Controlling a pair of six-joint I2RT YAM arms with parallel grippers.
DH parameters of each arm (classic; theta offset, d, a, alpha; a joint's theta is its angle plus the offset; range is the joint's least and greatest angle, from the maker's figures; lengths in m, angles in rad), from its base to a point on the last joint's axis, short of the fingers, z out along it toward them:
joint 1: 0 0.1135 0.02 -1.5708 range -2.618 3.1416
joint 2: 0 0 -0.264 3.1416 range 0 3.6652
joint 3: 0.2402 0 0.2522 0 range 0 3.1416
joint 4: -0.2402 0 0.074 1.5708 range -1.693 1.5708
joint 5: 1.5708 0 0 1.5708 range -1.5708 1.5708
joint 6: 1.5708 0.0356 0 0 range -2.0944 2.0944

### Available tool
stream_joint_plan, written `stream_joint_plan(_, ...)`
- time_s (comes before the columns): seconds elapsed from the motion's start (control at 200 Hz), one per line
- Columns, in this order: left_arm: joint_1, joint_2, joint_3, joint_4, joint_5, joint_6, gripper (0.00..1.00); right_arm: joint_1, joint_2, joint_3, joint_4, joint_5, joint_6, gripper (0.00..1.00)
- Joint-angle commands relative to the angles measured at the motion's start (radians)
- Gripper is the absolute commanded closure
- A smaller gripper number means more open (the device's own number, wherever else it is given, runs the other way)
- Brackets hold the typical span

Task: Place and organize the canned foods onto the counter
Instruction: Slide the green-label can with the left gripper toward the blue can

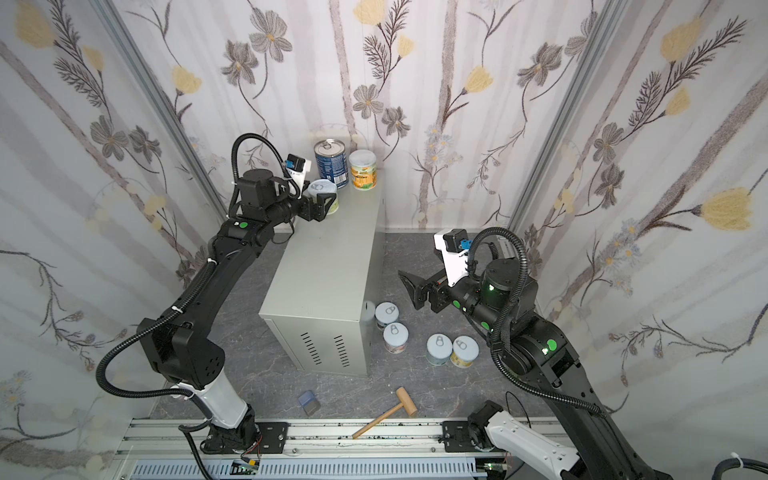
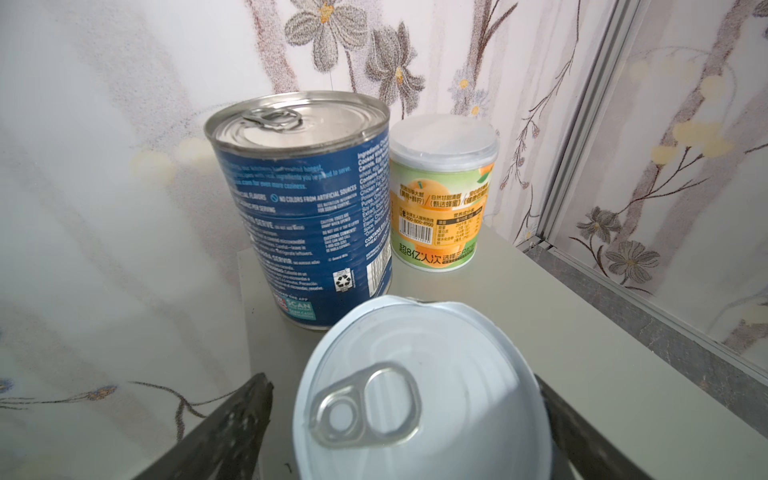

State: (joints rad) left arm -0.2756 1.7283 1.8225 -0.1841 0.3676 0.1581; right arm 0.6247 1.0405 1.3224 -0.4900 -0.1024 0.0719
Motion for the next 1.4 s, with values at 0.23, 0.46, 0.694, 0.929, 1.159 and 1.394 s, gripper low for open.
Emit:
stream_joint_plan(0.23, 0.001, -0.112, -0.108, 0.008, 0.003, 0.013, 0.0, 0.0, 0.002, -0.025, 0.066, -0.027, 0.021, 0.0)
stream_joint_plan(0.46, 0.001, -0.127, -0.14, 0.0, 0.0, 0.012, 0.0, 0.0, -0.014, -0.045, 0.079, -0.032, 0.028, 0.0)
stream_joint_plan(0.694, 0.004, -0.117, -0.142, 0.011, -0.003, -0.001, 0.0, 0.0, -0.026, -0.057, 0.071, -0.021, 0.026, 0.0)
stream_joint_plan(0.929, 0.005, -0.089, -0.121, 0.009, -0.013, 0.004, 0.05, 0.0, -0.027, -0.058, 0.071, -0.02, 0.027, 0.0)
stream_joint_plan(1.159, 0.014, -0.043, -0.077, 0.005, -0.015, 0.009, 0.13, 0.0, -0.032, -0.065, 0.073, -0.02, 0.032, 0.0)
stream_joint_plan(1.394, 0.021, -0.006, -0.052, 0.014, 0.017, 0.004, 0.16, 0.0, -0.037, -0.077, 0.077, -0.018, 0.031, 0.0)
